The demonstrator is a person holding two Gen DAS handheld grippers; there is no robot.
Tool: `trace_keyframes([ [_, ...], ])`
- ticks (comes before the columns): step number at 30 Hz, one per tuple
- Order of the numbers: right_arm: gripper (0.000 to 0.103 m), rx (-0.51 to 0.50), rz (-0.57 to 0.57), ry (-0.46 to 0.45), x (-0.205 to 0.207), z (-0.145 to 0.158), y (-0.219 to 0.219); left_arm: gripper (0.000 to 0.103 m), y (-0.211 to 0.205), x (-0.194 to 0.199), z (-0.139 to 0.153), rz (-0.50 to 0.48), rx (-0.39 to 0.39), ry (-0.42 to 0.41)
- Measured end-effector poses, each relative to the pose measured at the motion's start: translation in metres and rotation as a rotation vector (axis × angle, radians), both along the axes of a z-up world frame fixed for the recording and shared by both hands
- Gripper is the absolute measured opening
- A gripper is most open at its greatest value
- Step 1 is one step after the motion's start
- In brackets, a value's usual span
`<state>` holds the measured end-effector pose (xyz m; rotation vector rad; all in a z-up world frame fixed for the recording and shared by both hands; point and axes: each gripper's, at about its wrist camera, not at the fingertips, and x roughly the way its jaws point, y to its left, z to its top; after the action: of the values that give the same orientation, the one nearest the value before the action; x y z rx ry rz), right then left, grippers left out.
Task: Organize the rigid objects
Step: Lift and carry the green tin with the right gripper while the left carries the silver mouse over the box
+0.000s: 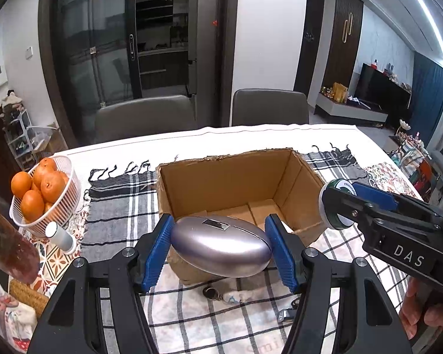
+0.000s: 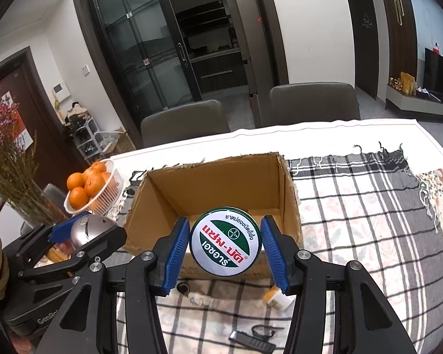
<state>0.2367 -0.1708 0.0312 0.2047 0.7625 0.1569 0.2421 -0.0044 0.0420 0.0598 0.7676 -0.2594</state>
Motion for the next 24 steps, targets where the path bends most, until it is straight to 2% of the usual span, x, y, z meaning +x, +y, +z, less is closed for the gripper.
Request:
trace_keyframes([
  [13, 0.051, -0.057, 0.033, 0.077, 0.041, -0.005, -0.008, 0.063, -0.009, 0.035, -0.006, -0.019, 0.042, 0.055],
  [24, 0.051, -0.109, 0.072, 0.152, 0.069, -0.021, -0.002, 0.063, -0.009, 0.072, -0.028, -0.021, 0.056, 0.173],
])
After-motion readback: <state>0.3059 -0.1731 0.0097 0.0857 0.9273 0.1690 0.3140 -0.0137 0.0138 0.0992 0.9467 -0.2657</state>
